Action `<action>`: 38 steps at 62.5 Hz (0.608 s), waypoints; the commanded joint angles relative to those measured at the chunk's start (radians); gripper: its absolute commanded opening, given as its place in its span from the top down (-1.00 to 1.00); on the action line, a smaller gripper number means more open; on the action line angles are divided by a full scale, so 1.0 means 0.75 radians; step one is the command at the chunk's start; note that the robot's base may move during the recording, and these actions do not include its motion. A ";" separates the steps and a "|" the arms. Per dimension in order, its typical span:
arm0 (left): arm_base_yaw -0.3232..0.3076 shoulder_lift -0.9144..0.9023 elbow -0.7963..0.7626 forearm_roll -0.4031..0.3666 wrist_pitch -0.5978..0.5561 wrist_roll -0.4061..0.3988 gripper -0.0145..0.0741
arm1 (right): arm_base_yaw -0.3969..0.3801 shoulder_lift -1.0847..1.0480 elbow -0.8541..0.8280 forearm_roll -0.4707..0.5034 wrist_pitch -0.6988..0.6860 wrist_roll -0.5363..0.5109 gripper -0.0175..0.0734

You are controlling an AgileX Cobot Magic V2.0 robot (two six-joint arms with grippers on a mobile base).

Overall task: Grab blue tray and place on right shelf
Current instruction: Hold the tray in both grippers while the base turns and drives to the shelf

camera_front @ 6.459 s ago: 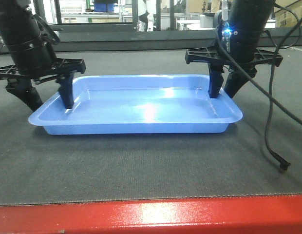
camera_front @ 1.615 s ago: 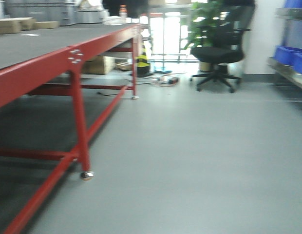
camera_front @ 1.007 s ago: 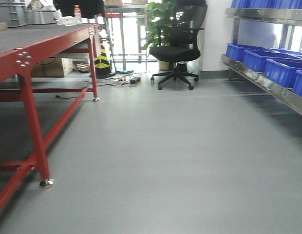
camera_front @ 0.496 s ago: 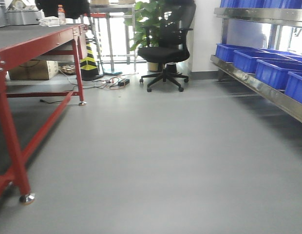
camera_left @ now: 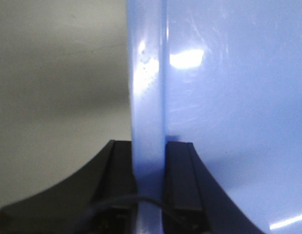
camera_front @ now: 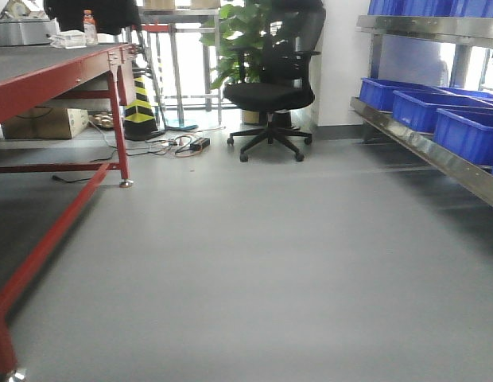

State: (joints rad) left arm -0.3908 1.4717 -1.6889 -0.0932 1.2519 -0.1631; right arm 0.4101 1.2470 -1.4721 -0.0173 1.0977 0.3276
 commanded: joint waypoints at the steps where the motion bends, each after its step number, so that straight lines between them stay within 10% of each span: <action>1: -0.007 -0.047 -0.044 0.048 0.107 0.019 0.78 | -0.001 -0.043 -0.039 -0.028 -0.087 -0.040 0.49; 38: -0.007 -0.047 -0.044 -0.005 0.107 0.019 0.78 | -0.001 -0.043 -0.039 -0.028 -0.087 -0.040 0.49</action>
State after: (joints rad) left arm -0.3908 1.4714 -1.6889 -0.1092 1.2539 -0.1631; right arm 0.4101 1.2470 -1.4721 -0.0173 1.0977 0.3276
